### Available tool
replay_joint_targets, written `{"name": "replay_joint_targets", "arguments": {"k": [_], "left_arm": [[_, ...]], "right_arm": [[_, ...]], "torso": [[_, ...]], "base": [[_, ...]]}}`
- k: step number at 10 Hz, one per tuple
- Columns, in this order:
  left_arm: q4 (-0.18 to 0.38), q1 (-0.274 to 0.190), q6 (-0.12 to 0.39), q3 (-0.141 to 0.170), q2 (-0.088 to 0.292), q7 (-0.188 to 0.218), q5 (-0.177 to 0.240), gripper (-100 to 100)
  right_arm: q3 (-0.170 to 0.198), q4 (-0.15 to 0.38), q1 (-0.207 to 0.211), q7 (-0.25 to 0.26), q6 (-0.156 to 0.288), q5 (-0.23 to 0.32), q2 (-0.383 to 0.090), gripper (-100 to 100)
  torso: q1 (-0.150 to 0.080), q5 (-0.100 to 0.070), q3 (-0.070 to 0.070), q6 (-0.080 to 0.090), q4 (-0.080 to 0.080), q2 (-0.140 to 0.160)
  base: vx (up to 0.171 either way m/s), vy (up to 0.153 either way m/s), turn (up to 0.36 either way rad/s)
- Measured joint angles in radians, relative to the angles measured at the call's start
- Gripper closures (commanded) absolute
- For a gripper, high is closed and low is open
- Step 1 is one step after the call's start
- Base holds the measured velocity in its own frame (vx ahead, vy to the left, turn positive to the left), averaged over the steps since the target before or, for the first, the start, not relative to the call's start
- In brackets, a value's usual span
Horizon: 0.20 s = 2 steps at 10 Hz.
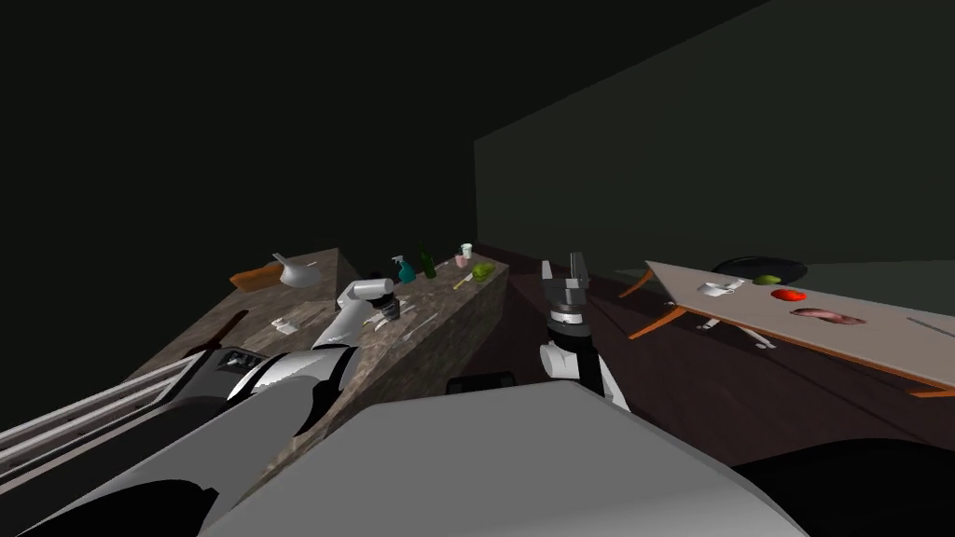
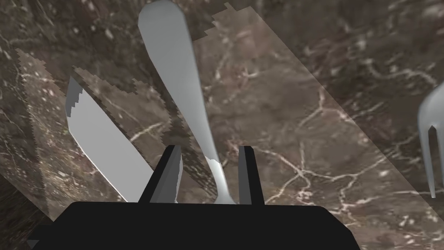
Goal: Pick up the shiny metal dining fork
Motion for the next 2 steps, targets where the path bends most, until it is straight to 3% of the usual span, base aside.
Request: {"name": "replay_joint_targets", "arguments": {"k": [1,2], "left_arm": [[-0.026,0.006,0.014,-0.003,-0.001,-0.004,0.003,100],[-0.030,0.006,0.018,-0.003,-0.001,-0.004,0.004,0]], "right_arm": [[0.000,0.000,0.000,0.000,0.000,0.000,0.000,0],[0.000,0.000,0.000,0.000,0.000,0.000,0.000,0]], "torso": [[0.002,0.000,0.001,0.001,0.000,0.001],[0.004,0.001,0.002,0.001,0.000,0.004]], "base": [[0.024,-0.018,0.004],[0.005,-0.005,-0.002]]}}
